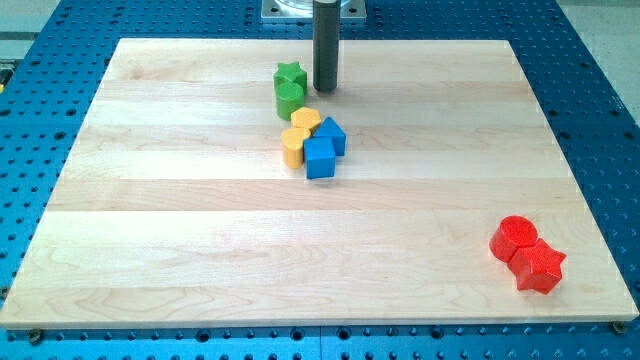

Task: Move the green circle to the left of the yellow hexagon

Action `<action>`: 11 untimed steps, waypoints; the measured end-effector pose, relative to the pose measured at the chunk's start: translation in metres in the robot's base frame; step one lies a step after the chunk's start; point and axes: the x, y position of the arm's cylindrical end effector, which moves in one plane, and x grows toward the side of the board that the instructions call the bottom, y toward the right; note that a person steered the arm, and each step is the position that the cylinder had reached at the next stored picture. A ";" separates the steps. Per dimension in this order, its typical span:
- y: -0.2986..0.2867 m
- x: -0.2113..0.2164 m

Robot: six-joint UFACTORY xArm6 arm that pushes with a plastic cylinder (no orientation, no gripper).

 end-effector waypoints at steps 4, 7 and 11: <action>-0.086 0.057; -0.131 0.084; -0.162 0.047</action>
